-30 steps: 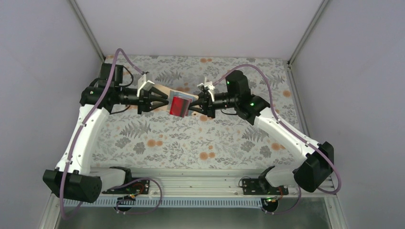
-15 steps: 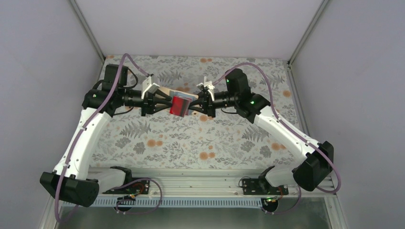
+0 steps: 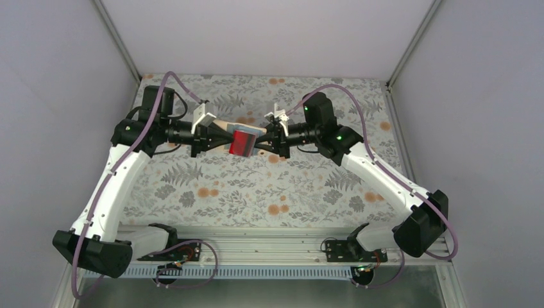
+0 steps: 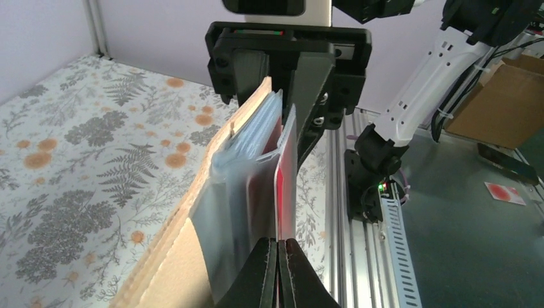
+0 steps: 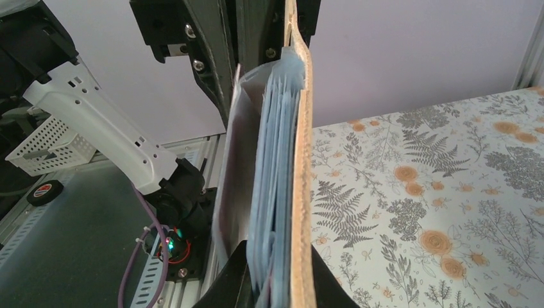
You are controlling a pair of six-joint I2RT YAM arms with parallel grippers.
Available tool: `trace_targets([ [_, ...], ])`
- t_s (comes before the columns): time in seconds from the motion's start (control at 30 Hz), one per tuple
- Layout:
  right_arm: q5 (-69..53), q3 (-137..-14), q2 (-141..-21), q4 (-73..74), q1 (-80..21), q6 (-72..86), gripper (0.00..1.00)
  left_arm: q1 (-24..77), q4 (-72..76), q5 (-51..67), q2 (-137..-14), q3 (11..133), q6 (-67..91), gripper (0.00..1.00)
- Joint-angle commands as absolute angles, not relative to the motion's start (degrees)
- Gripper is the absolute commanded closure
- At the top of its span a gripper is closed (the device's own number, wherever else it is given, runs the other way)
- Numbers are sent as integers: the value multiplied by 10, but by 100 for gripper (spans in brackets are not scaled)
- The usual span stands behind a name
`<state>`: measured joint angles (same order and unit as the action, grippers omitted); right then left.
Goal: Take the credit cards out of the card holder
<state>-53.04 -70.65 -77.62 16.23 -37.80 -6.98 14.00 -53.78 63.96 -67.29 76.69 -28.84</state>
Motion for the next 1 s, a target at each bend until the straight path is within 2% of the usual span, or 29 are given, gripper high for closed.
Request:
trace_targets([
  [0.0,-545,-726,-761,162,-379,-83,96,136,-567,672,-672,799,-311,97],
  [0.37,-549,-721,-754,176,-370,-92,96,106,-584,638,-668,777,-342,98],
  [0.57,-557,-725,-758,182,-369,-99,96,101,-550,679,-669,751,-322,97],
  [0.6,-557,-724,-758,182,-370,-100,96,101,-540,682,-669,747,-315,91],
  [0.63,-558,-724,-758,182,-369,-101,96,101,-528,682,-670,742,-305,79],
  [0.67,-559,-724,-758,182,-369,-101,96,101,-517,681,-672,737,-295,74],
  [0.87,-563,-724,-758,183,-370,-104,96,106,-495,710,-685,727,-281,65],
  [0.97,-565,-724,-760,182,-370,-104,96,115,-489,710,-685,729,-277,65],
])
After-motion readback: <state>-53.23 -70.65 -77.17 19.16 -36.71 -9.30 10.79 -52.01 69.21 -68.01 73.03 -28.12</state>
